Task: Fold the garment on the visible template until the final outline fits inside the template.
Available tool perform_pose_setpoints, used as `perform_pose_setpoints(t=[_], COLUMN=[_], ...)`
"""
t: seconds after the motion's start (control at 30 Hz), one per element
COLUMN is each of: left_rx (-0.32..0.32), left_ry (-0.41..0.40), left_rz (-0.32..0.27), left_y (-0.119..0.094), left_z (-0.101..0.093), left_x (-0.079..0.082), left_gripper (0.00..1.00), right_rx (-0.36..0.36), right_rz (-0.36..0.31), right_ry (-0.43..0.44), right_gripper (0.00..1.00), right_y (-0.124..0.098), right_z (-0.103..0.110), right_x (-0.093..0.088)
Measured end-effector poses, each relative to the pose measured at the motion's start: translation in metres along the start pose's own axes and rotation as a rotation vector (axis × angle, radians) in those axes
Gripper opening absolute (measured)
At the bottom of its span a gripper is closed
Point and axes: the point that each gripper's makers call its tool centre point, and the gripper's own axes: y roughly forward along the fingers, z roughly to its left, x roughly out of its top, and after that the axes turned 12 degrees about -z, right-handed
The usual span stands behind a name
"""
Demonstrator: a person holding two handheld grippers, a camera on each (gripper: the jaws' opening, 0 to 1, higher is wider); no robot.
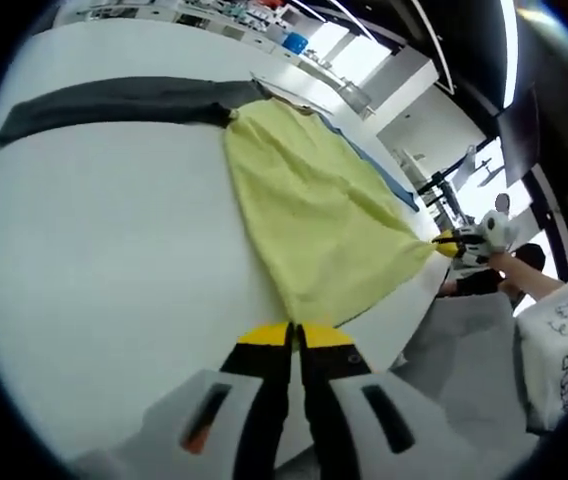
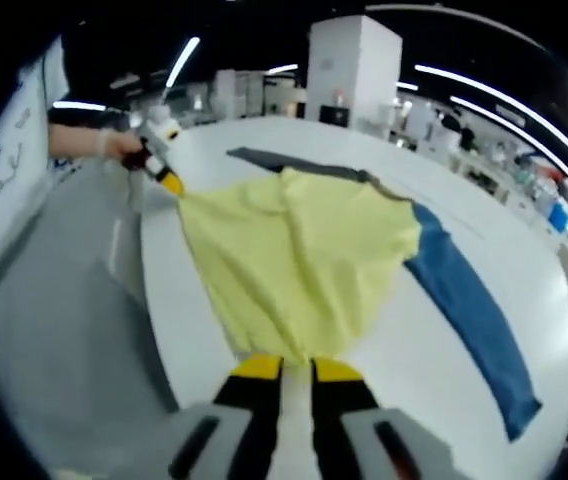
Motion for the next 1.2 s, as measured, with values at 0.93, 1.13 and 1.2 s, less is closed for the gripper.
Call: perform_pose_setpoints(t=[0.93,1.13,1.2], left_rx=[0.000,0.001,0.002], left_ry=[-0.012,-0.012,-0.013], left_rz=[0.001,0.004,0.003], left_y=[0.001,0.002,0.002], left_z=[-0.001,0.001,-0.002], left_x=[-0.002,-0.002,-0.002], left_gripper=[0.00,0.00,0.00], right_rx=[0.021,0.035,0.038], right_rz=[0.160,0.184,0.190], right_ry=[-0.191,-0.197,-0.214], right_gripper=[0.06,0.08,0.08], right_y=[0.010,0.012,0.012], right_z=[0.010,0.012,0.012], right_x=[-0.035,-0.042,-0.043])
